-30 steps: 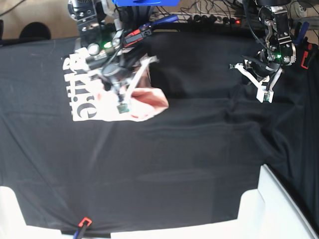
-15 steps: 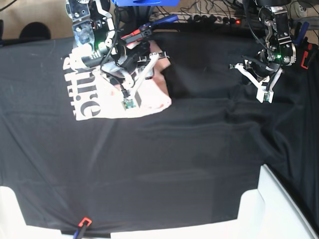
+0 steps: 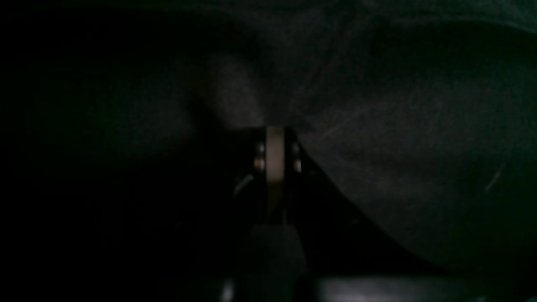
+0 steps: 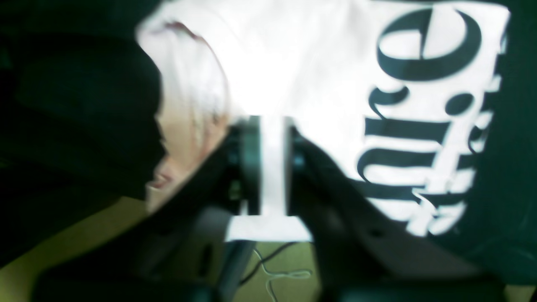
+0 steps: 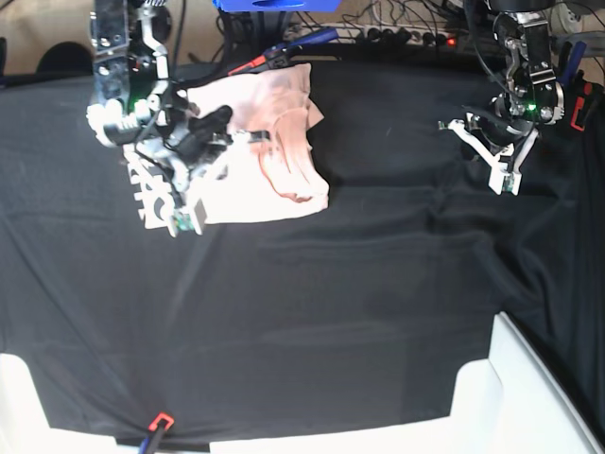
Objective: Fold the T-shirt properly
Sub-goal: 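Open the right gripper and raise it off the folded shirt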
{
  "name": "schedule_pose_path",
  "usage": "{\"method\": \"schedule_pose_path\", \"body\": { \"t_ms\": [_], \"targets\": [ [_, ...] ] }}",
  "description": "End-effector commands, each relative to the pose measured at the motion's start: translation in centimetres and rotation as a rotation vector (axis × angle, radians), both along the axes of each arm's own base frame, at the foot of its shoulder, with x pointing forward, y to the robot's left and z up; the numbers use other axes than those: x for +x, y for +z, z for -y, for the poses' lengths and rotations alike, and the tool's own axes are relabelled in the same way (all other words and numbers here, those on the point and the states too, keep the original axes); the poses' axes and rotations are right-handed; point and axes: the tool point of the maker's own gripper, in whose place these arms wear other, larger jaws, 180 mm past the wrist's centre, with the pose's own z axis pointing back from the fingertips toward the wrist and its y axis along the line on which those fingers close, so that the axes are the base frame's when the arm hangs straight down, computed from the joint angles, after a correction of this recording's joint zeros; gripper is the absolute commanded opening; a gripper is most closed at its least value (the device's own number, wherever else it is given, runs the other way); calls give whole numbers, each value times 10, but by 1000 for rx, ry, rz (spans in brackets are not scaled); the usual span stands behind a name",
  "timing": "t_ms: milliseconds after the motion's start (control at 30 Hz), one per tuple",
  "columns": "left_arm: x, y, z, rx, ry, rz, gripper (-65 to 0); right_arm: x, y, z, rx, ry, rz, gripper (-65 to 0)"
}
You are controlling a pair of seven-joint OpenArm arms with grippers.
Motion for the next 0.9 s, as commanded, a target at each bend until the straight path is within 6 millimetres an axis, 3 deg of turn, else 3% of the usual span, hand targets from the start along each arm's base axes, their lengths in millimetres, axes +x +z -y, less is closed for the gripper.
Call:
{"method": "schedule_pose_path", "body": {
  "t_ms": [0, 167, 233, 333, 667, 867],
  "targets": [
    [-26, -5, -27, 81, 31, -97, -650, -4, 1, -1, 8, -2, 3, -641],
    [-39, 12, -62, 109, 95, -40, -650, -33, -12, -4, 15, 4, -60, -644],
    [-44, 18, -79, 135, 124, -38, -650, -37, -14, -5, 21, -3, -45, -644],
    [-45, 23, -89, 153, 135, -34, -650, -40, -16, -5, 25, -8, -34, -646],
    [-36, 29, -83, 147, 123, -6, -650, -54, -41, -20, 47, 1, -127, -643],
    [-35, 30, -85, 147, 130, 0, -650, -66, -69, -33, 64, 0, -194, -641]
  ]
}}
